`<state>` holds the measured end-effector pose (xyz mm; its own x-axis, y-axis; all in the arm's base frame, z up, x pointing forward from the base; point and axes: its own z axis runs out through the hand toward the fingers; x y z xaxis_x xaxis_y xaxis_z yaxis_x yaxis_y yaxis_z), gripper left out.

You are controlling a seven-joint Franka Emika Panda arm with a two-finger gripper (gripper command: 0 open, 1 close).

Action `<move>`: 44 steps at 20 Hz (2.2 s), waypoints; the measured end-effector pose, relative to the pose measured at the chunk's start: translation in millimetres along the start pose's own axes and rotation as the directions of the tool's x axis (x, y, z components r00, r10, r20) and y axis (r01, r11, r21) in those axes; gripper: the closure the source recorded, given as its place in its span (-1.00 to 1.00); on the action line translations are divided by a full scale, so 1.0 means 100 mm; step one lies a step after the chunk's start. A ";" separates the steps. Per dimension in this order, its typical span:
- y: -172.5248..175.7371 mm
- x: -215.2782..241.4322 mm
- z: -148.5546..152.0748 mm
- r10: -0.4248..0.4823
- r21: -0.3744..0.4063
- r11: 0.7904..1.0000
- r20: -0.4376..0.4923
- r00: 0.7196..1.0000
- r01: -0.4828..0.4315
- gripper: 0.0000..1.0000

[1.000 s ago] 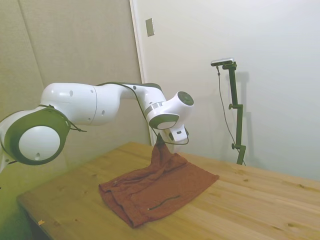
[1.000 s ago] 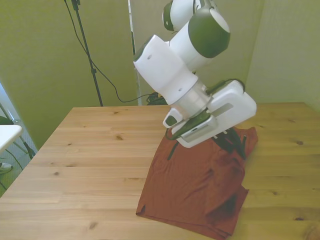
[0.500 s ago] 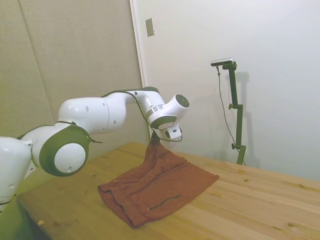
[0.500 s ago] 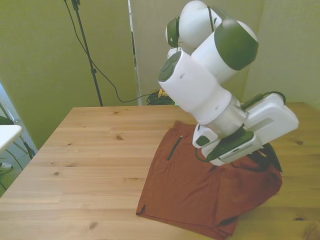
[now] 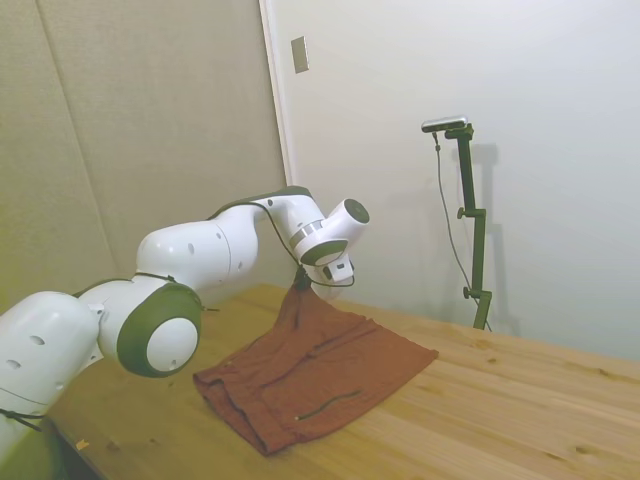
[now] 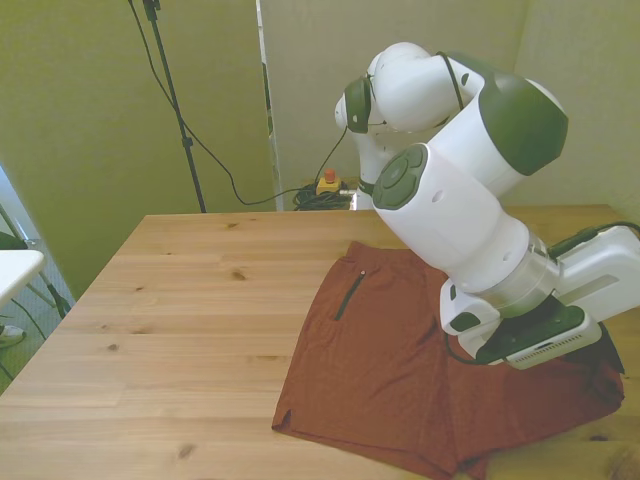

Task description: Unfold the shorts

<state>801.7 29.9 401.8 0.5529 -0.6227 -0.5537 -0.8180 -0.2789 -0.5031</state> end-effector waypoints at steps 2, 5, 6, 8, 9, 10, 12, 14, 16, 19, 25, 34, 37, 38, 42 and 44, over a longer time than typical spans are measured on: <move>-0.04 -0.03 0.05 -0.004 -0.001 1.000 0.007 1.000 0.004 1.00; -0.09 -0.12 0.19 -0.013 -0.004 1.000 0.020 1.000 0.013 1.00; -0.11 -0.15 0.25 -0.014 -0.010 1.000 0.023 1.000 0.014 1.00; -0.12 -0.18 0.35 -0.015 -0.017 1.000 0.024 1.000 0.016 1.00; -0.12 -0.18 0.39 -0.017 -0.020 1.000 0.023 1.000 0.017 -1.00; -0.12 -0.19 0.43 -0.020 -0.022 1.000 0.024 1.000 0.020 -1.00; -0.13 -0.21 0.48 -0.029 -0.024 0.999 0.025 0.999 0.029 -1.00; -0.16 -0.25 0.51 -0.038 -0.024 0.999 0.026 0.999 0.039 -1.00; -0.18 -0.30 0.52 -0.047 -0.023 0.999 0.027 0.999 0.047 -1.00; -0.19 -0.33 0.55 -0.052 -0.024 0.998 0.029 0.998 0.053 -1.00; -0.27 -0.45 0.50 -0.067 -0.079 0.995 -0.085 0.994 0.060 -1.00; -0.25 -0.35 -0.20 -0.095 -0.242 0.970 -0.478 0.873 -0.027 -1.00; -0.24 -0.56 -0.33 -0.140 -0.328 0.943 -0.541 0.829 -0.054 -1.00; -0.23 -0.63 -0.34 -0.150 -0.344 0.937 -0.539 0.829 -0.055 -1.00; -0.15 -0.88 -0.37 -0.176 -0.390 0.920 -0.504 0.845 -0.042 -1.00; -0.09 -0.97 -0.41 -0.184 -0.400 0.916 -0.495 0.849 -0.035 -1.00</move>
<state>748.7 62.6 487.5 0.5413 -0.8394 -0.0488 -0.8320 -0.5262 -0.1759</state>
